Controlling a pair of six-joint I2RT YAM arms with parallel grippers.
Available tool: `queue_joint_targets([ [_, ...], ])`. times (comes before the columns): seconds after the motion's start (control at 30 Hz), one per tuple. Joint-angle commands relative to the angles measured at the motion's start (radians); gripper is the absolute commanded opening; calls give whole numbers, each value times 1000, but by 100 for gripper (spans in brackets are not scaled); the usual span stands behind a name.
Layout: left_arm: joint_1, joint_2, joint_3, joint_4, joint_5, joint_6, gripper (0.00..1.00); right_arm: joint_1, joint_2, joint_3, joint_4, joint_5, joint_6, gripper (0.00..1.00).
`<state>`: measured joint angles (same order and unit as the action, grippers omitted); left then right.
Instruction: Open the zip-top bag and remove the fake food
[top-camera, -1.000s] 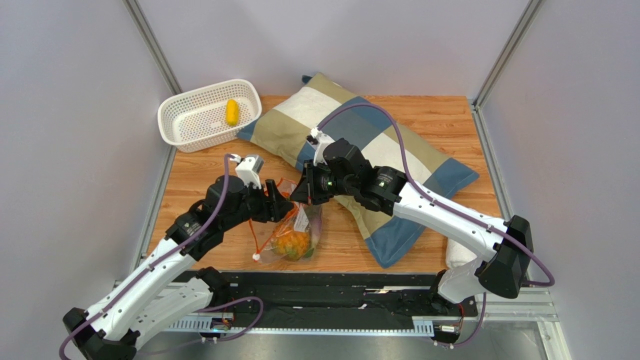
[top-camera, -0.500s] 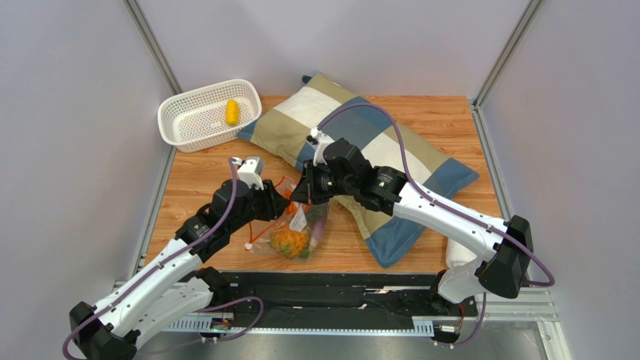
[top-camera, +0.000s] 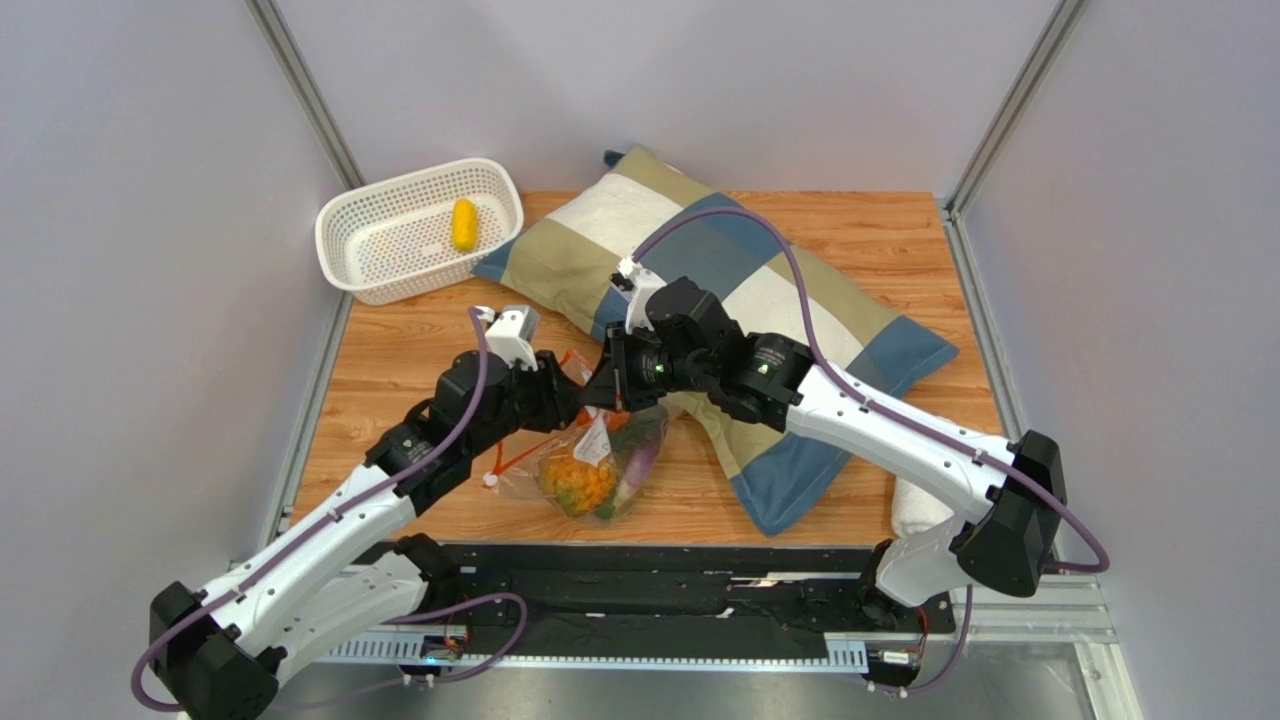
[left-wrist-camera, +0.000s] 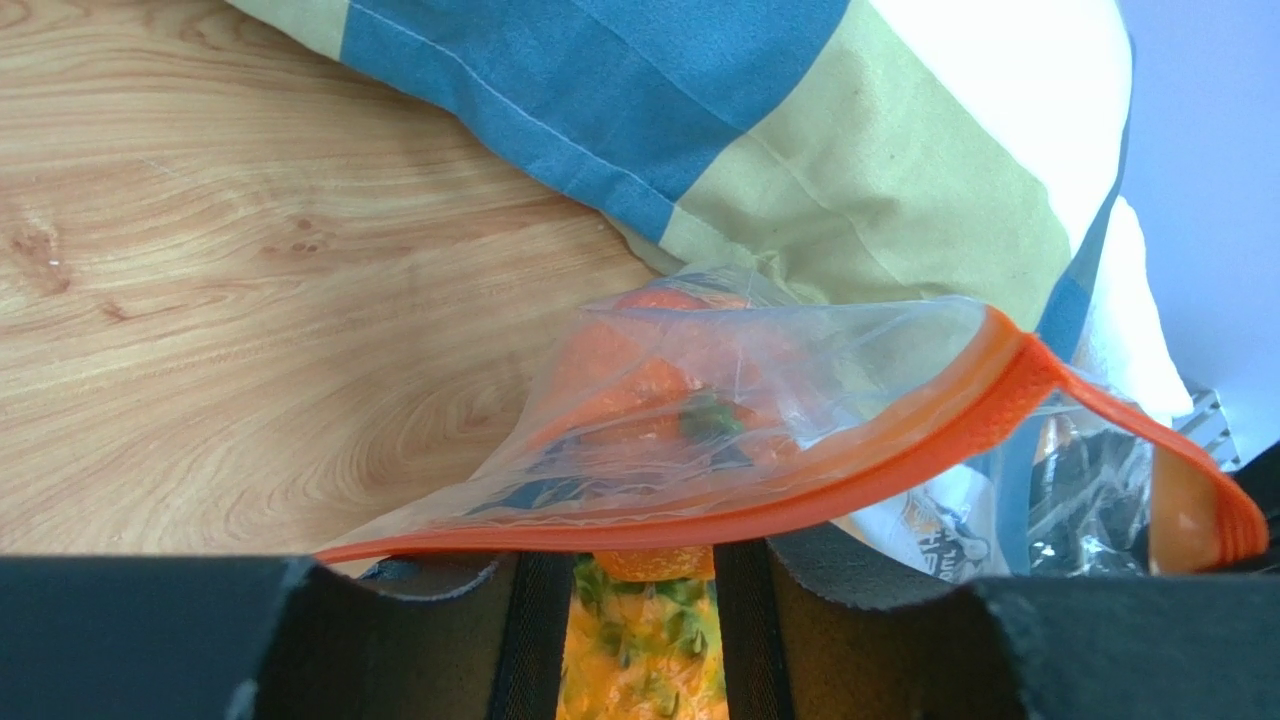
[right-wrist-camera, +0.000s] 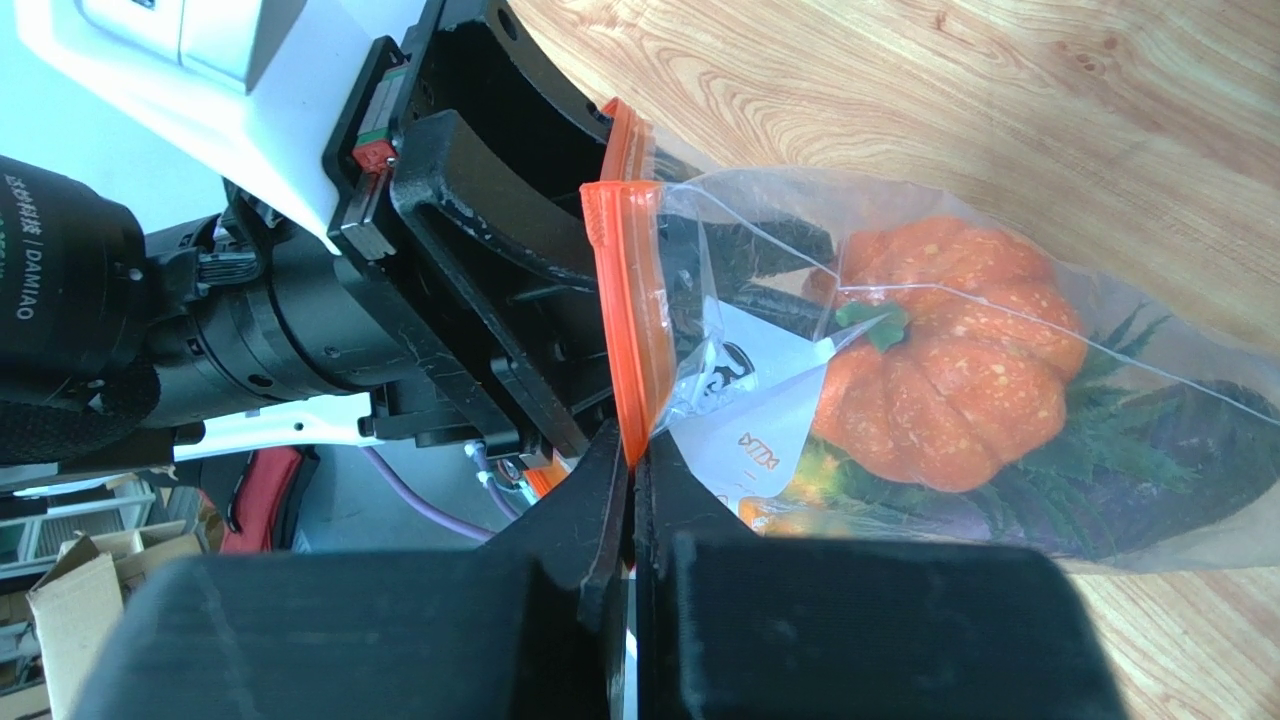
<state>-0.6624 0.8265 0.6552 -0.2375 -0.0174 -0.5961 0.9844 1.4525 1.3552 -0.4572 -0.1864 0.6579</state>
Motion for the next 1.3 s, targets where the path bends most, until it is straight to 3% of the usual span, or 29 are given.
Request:
queue_joint_targets([
  [0.0, -19, -23, 18, 89, 10, 19, 45, 10, -14, 27, 51, -27, -11, 0],
  [0.13, -25, -35, 7, 99, 8, 27, 55, 11, -7, 32, 52, -31, -11, 0],
  [0.3, -29, 2, -3, 132, 10, 19, 49, 13, 2, 35, 55, -38, -10, 0],
  [0.57, -45, 53, -5, 128, -64, 16, 49, 13, -6, 35, 54, -41, -18, 0],
  [0.8, -43, 100, 11, 116, -119, 12, 28, 13, -4, 38, 49, -45, -24, 0],
  [0.93, -45, 94, 9, 109, -165, 12, 7, 14, -15, 32, 31, -24, -38, 0],
  [1.0, -43, 68, 7, 103, -173, 18, 0, 13, -23, 24, 20, -10, -47, 0],
  [1.27, -43, -163, -6, -29, -107, 38, 0, -12, -72, -19, -8, 8, -109, 0],
])
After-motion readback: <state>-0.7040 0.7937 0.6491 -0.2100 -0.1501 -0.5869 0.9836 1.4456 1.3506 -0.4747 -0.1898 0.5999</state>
